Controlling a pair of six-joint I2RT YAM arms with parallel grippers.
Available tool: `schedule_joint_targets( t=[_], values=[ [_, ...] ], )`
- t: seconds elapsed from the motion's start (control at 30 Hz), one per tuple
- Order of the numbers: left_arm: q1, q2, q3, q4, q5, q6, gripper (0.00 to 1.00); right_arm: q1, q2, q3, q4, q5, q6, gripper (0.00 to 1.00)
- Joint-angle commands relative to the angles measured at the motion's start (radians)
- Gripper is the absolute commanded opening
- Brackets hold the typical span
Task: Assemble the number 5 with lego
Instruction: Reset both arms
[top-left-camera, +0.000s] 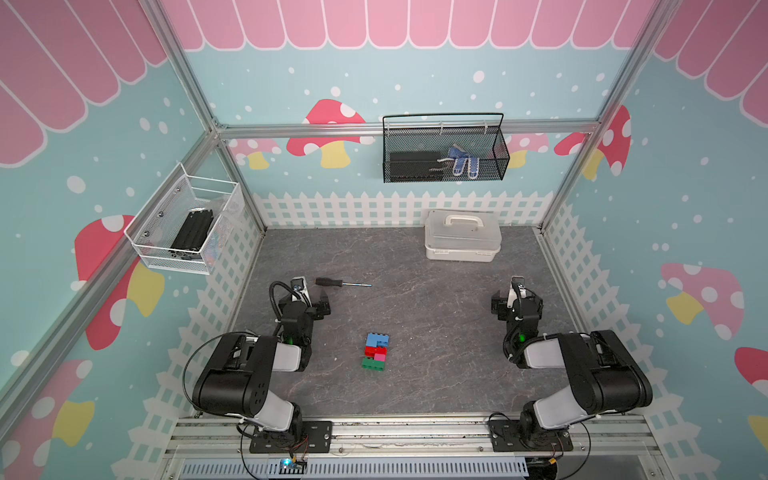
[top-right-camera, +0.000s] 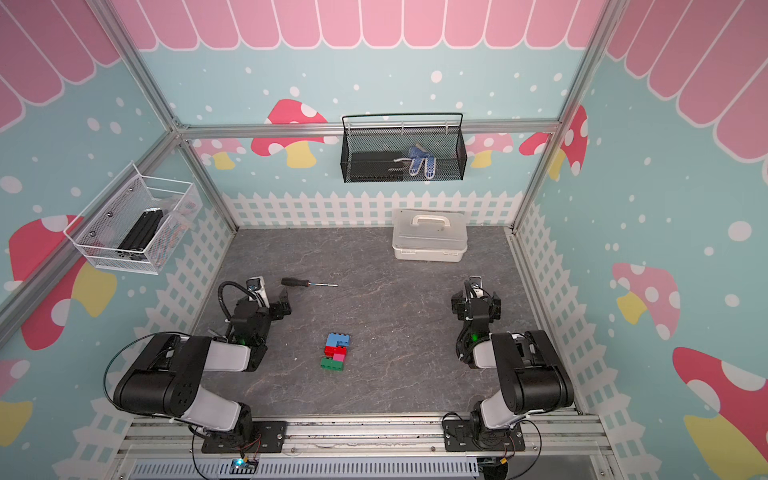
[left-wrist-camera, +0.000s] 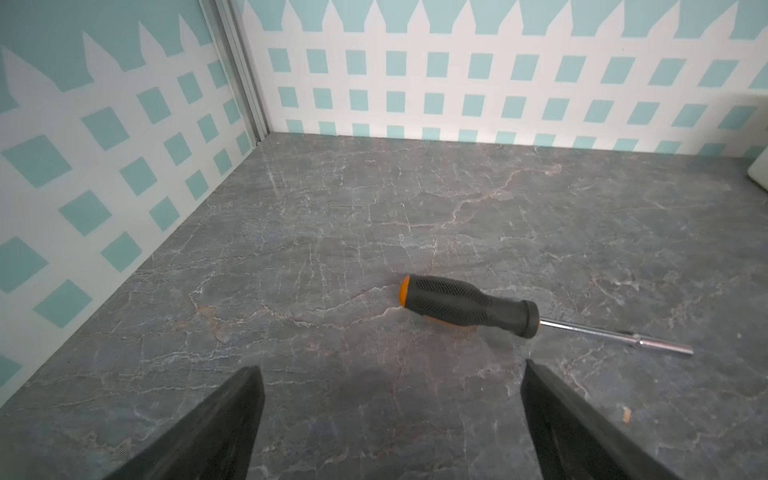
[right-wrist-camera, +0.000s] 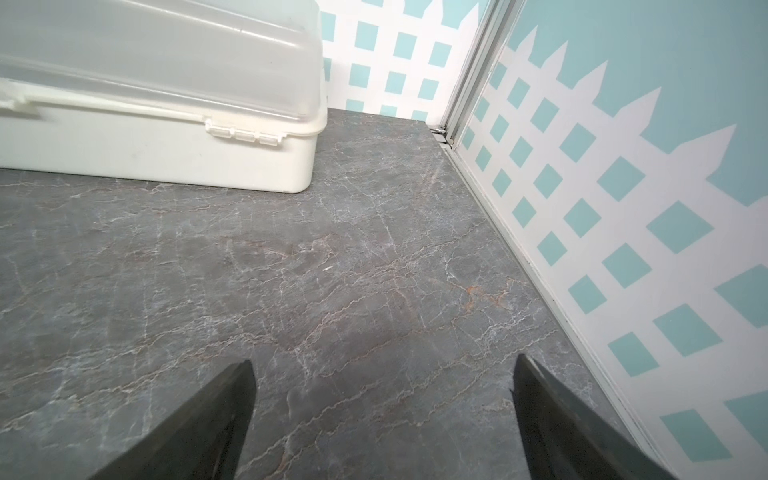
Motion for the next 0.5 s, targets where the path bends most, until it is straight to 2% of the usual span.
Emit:
schedule_joint_targets(
  t=[0.0,0.03,0.1,0.17,0.23,0.27,0.43,0.47],
  values=[
    [0.005,0.005,0.033,0.031,-0.062,-0.021,0.99,-0.004,-0.009,0.004,0.015,0.01,0.011,0.99],
    [0.006,-0.024,0.052,-0.068,-0.064,-0.035,0.99,-0.006,-0.015,0.016,-0.022,0.007,0.016,0.99],
    [0.002,0.018,0.055,0.002,-0.095,-0.022,0.99,-0.006,-0.003,0.006,0.015,0.007,0.009,0.99],
    [0.001,-0.014,0.061,-0.069,-0.089,-0.037,1.0,-0.006,-0.01,0.009,0.0,0.01,0.011,0.99],
    [0.0,0.01,0.054,-0.007,-0.102,-0.026,0.99,-0.006,-0.008,0.009,0.002,0.009,0.011,0.99],
    [0.0,-0.012,0.058,-0.057,-0.096,-0.035,0.99,-0.006,-0.006,0.012,-0.001,0.008,0.012,0.99],
    [0.001,-0.015,0.011,0.024,-0.104,-0.041,0.99,-0.01,-0.008,0.015,-0.011,-0.006,0.012,0.99],
    [0.004,-0.009,-0.042,0.147,-0.118,-0.051,0.99,-0.01,-0.009,0.013,-0.005,-0.005,0.011,0.99]
  ],
)
